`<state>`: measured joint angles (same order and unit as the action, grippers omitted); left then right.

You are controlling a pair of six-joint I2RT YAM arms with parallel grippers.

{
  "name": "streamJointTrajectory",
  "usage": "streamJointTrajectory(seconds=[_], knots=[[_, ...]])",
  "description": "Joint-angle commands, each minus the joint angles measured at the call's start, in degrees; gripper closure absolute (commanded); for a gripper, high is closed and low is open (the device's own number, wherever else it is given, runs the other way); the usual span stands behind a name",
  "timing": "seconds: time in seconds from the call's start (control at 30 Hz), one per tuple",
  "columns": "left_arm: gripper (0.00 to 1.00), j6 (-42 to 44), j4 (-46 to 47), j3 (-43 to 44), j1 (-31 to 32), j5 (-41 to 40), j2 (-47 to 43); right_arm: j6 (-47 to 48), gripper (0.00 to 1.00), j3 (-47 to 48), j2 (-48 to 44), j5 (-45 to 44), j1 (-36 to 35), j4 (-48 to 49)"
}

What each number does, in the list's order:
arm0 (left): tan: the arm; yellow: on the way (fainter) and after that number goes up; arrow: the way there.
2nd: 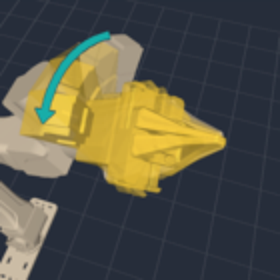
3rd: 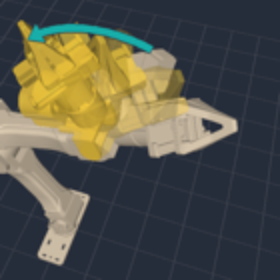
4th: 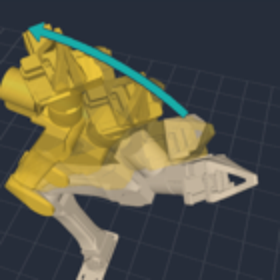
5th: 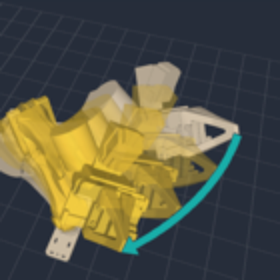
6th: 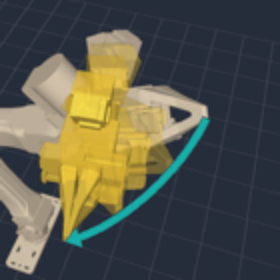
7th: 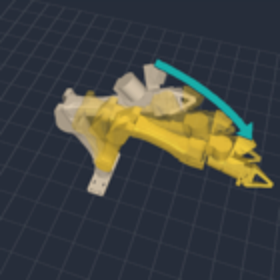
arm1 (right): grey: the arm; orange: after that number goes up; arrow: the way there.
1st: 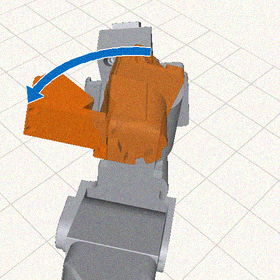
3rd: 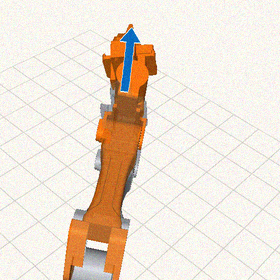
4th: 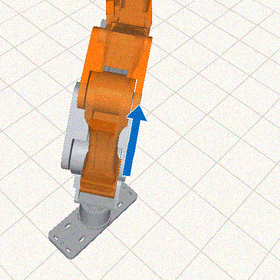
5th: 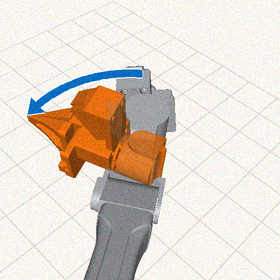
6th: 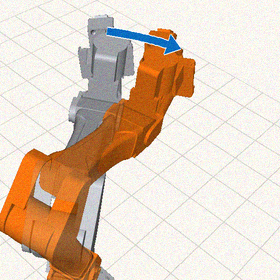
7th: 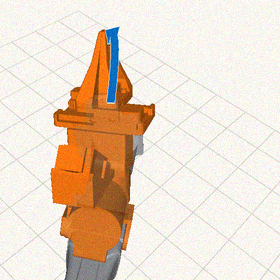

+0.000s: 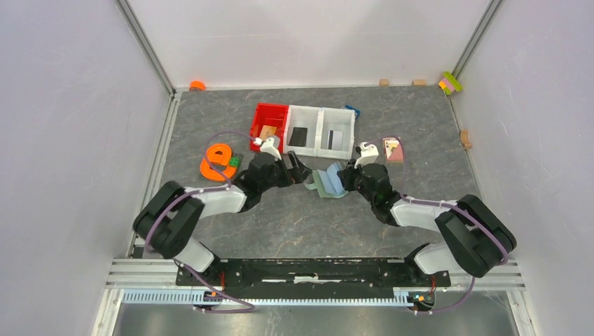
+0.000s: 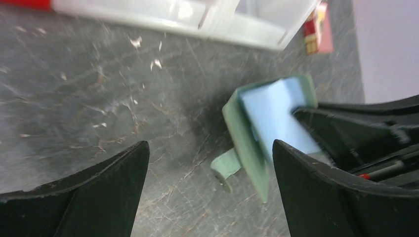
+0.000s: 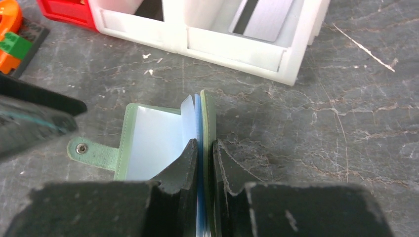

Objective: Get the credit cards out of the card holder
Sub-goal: Open the card holder at the center of the board.

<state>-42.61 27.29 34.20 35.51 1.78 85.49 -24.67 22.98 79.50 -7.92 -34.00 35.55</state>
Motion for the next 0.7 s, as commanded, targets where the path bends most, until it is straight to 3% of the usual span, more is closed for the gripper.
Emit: streamJointTrajectory(seconds=[0.0, 0.17, 0.3, 0.37, 0.4, 0.43, 0.5, 0.67], knots=[[0.00, 2.6, 6.5, 5.6, 0.9, 5.9, 7.9, -1.6, 0.99, 1.5, 2.4, -3.9, -0.2, 1.9], [0.01, 2.1, 4.0, 9.2, 1.2, 5.8, 13.5, -2.3, 0.98, 0.6, 3.3, -3.5, -0.3, 5.2], [0.10, 1.5, 9.2, 8.1, 1.4, 8.3, 15.8, -1.0, 0.86, -0.7, 2.1, -4.0, -0.6, 6.7], [0.29, 0.9, 11.0, 8.8, 1.4, 11.0, 17.3, -0.4, 0.79, -1.9, 2.4, -3.8, -0.8, 8.6], [0.48, 1.0, 11.8, 9.3, 1.4, 12.5, 18.0, -0.5, 0.77, -1.5, 2.7, -2.9, -0.7, 8.4], [0.60, 1.2, 11.3, 10.2, 1.5, 13.2, 18.5, 0.5, 0.76, -0.8, 3.0, -1.9, -1.0, 7.9], [0.78, 2.7, 8.2, 11.2, 1.3, 12.2, 18.4, 3.1, 0.73, 0.4, 3.1, -3.1, -1.8, 6.7], [0.86, 5.6, 4.5, 11.7, 1.1, 9.7, 16.6, 4.0, 0.63, -1.3, 2.1, -3.4, -1.9, 8.9]])
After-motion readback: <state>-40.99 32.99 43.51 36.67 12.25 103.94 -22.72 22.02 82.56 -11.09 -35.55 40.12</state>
